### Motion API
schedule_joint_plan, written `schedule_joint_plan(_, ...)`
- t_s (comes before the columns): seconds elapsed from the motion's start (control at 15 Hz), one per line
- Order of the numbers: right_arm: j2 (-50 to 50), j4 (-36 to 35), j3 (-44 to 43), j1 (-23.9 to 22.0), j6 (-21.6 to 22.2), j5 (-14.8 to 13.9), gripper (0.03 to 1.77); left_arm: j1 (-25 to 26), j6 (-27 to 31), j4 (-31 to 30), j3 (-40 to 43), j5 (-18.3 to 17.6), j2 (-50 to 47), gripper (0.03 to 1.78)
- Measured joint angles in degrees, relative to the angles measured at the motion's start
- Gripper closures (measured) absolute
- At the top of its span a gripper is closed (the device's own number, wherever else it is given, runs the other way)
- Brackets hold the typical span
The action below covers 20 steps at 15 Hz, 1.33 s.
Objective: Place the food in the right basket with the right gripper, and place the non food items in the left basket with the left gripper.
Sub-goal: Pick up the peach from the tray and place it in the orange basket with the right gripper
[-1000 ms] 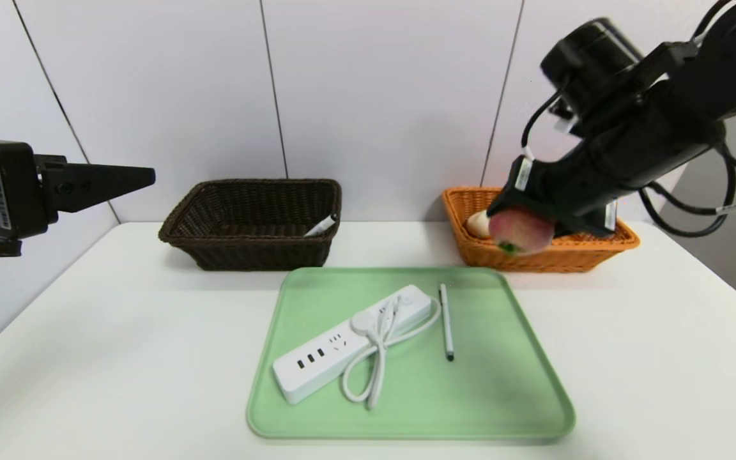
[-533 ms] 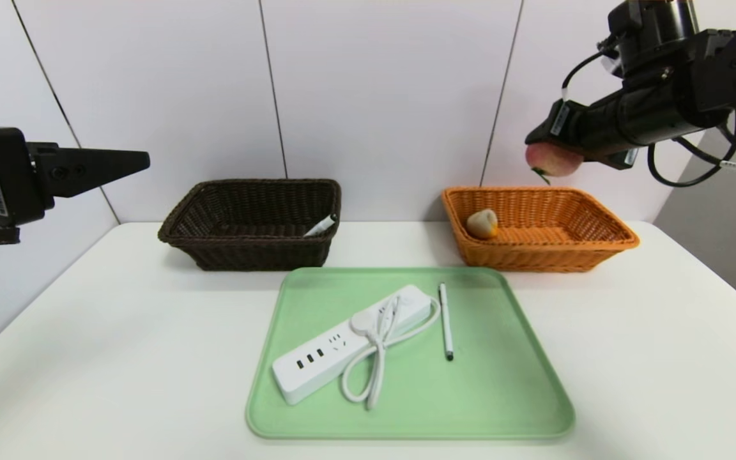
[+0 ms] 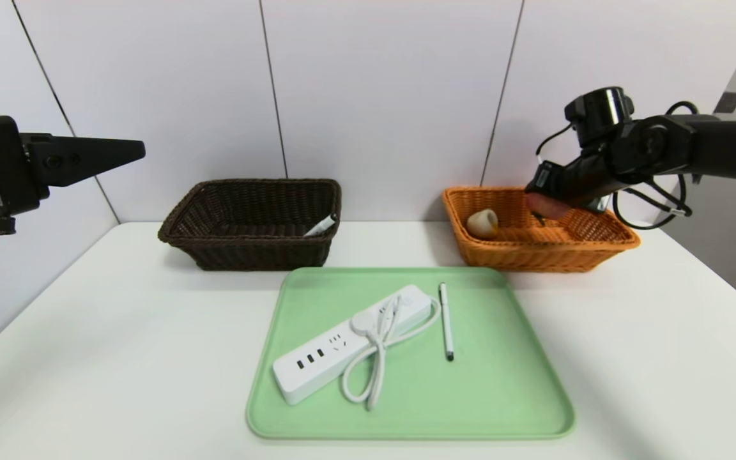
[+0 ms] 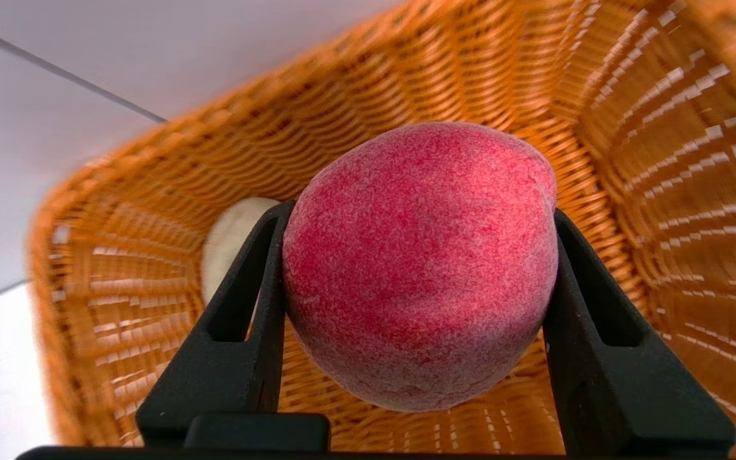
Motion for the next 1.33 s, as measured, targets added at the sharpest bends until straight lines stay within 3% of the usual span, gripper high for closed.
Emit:
schedule_joint_plan(0.13, 2.17, -0.02, 0.01, -1.19, 0.00, 0.09, 0.71, 0.00, 0.68, 0.17, -0.28, -0.04, 0.22, 0.12)
schedule_joint_plan(0.4, 3.63, -0.09, 0.06, -1.55, 0.12, 0.41, 0.44, 0.02, 1.21, 0.06, -0.22, 0.49, 0.77, 0.12)
schedule_joint_plan(0.73, 3.61, 0.30, -0.02, -1.99, 0.09, 0.69, 0.28, 0.05, 2.55, 0.12, -3.95, 7.69, 2.18, 0.12)
schedule_joint_plan(0.93, 1.99, 0.68, 0.15, -2.12, 0.09, 0.78, 0.22, 0.00, 2.17, 6.85, -8.06, 7.85, 2.47, 0.12)
schedule_joint_plan(1.2, -2.79, 1.62, 0.20, -1.35, 0.01, 0.87, 0.16, 0.02, 2.00, 7.42, -8.78, 6.25, 2.73, 0.12)
schedule_joint_plan(1.33, -6.34, 3.74, 0.20, -0.89, -0.18, 0.87, 0.15, 0.06, 2.00, 7.81, -9.59, 3.77, 3.34, 0.12)
